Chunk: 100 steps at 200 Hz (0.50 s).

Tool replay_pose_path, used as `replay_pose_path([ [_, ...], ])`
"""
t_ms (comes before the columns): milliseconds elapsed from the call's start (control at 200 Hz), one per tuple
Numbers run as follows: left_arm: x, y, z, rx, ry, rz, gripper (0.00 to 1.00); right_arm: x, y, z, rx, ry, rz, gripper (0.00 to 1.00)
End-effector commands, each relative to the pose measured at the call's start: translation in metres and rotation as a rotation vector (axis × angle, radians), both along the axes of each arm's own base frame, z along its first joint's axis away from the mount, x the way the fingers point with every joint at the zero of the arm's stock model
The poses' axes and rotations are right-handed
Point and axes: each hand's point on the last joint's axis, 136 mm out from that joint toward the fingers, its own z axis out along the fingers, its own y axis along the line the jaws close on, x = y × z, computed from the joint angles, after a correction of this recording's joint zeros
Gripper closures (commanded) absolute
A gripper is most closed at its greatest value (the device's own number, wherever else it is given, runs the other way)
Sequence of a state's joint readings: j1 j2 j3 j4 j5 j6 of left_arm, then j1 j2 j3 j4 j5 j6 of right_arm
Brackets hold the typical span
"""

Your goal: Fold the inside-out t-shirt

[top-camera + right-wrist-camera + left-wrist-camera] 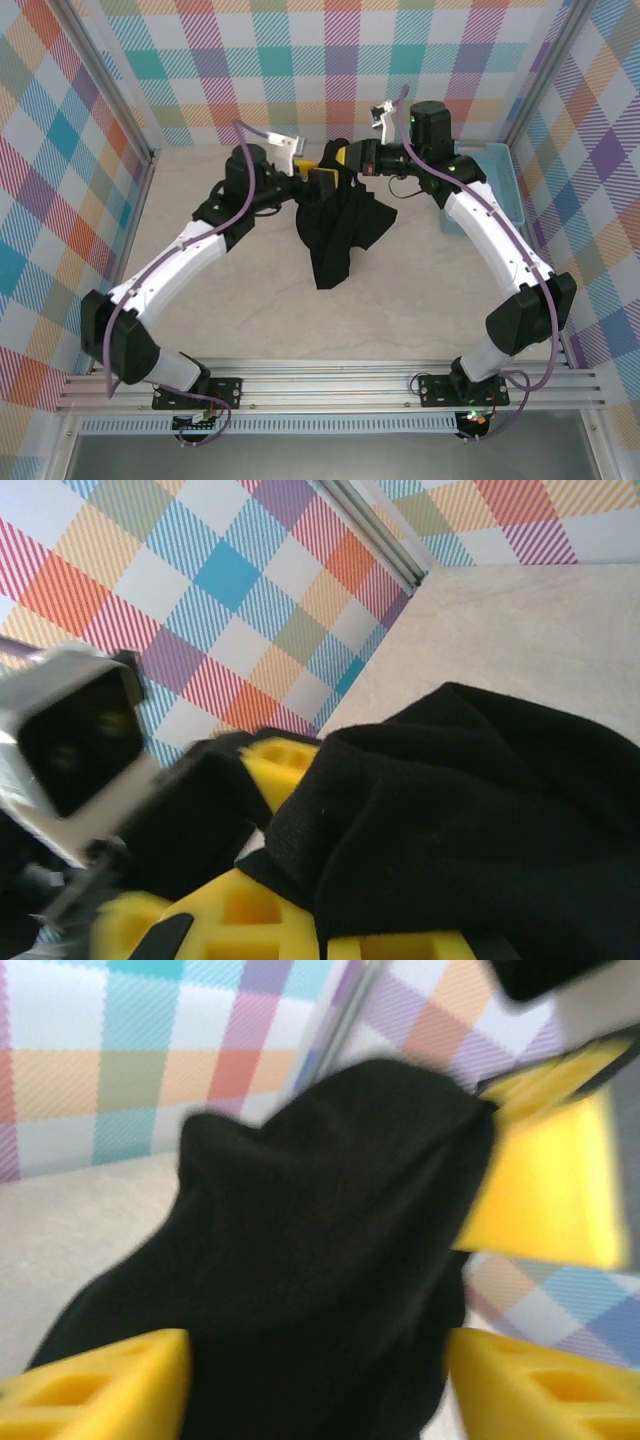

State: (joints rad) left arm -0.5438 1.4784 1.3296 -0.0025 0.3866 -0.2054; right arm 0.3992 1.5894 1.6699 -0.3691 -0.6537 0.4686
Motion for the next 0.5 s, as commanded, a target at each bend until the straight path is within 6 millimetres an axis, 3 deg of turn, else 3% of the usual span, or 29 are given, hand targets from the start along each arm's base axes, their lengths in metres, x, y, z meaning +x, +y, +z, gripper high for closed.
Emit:
replay_pose_path([
  [0,-0.006,-0.011,-0.014,0.034,0.038,-0.068,0.56,-0.012,0.006,0.024,0.051,-0.039,0.062,1.0],
  [85,0.001,-0.005,-0.013,0.039,0.048,-0.016,0.9,-0.014,0.004,0.02,0.031,-0.035,0.065,1.0],
  [135,0.004,0.003,-0.011,0.021,0.058,0.017,1.0,-0.013,-0.002,0.017,-0.014,-0.047,0.036,0.93],
  [210,0.003,0.013,-0.006,-0.047,0.078,0.031,1.0,-0.009,-0.023,0.003,-0.141,-0.079,-0.079,0.78],
  [340,-0.005,0.022,-0.002,-0.159,0.11,0.01,1.0,-0.007,-0.065,-0.037,-0.372,-0.125,-0.287,0.54],
  [495,-0.013,0.027,0.005,-0.206,0.108,-0.009,1.0,-0.027,-0.056,-0.08,-0.418,-0.112,-0.272,0.42],
])
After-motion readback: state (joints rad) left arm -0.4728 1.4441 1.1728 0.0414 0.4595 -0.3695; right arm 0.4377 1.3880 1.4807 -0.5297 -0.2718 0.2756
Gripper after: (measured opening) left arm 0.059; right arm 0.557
